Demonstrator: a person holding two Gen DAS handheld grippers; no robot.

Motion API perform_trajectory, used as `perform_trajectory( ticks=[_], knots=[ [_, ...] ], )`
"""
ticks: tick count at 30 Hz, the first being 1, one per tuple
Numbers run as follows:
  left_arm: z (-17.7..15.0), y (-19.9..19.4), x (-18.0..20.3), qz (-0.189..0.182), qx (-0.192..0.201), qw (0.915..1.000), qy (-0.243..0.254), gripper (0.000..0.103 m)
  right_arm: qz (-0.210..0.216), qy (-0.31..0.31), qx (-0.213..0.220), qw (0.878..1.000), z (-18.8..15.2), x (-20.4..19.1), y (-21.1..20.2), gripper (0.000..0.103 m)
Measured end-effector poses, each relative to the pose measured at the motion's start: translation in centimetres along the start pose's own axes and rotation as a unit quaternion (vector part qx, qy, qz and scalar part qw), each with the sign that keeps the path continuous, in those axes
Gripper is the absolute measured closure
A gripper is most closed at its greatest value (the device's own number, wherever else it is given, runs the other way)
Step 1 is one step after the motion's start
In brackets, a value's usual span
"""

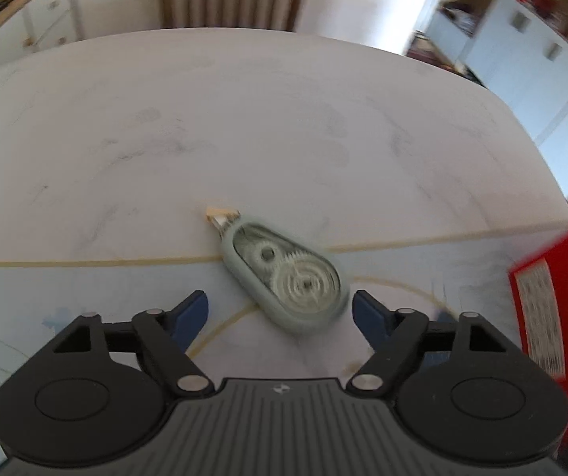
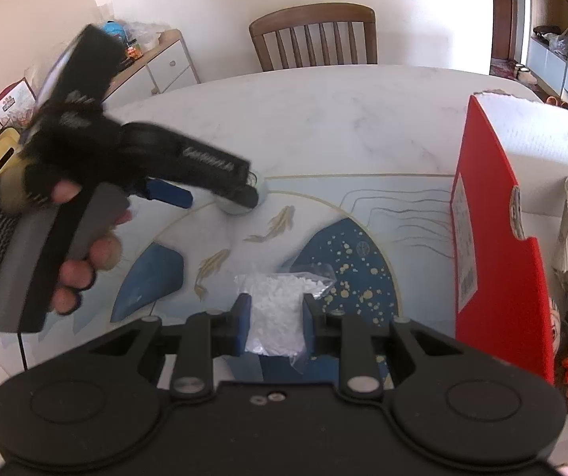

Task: Organize objects
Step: 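Grasp correction tape roller with left gripper while right grasps white bead bag, then carry the tape roller and bead bag with both grippers into the box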

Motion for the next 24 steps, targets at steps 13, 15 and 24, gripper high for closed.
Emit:
perform_trajectory(
  ticks=[13, 15, 24],
  knots=[
    [0.9, 1.9, 1.1, 0.092, 0.022, 0.9954, 0.017, 0.019, -0.001, -0.009, -0.006, 1.000, -0.4, 0.2, 0.2, 0.078],
    [0.9, 1.7, 0.9, 0.091, 0.025, 0.9954, 0.020, 0.019, 0.001, -0.010, -0.006, 1.000, -0.5, 0.1, 0.1, 0.078],
    [0.7, 1.3, 0.3, 0.075, 0.038, 0.9958, 0.035, 0.035, 0.007, -0.013, -0.006, 1.000, -0.5, -0.2, -0.5, 0.078]
  ],
)
Point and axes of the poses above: each gripper's, at about its wrist camera, not at the fingertips, and y roughly the way its jaws point, x to its right, z to its top, the point moved 8 cm from there along y, roughly the way its jaws point, and after that the axes turned 14 degrees about x, right-handed, at the moved point
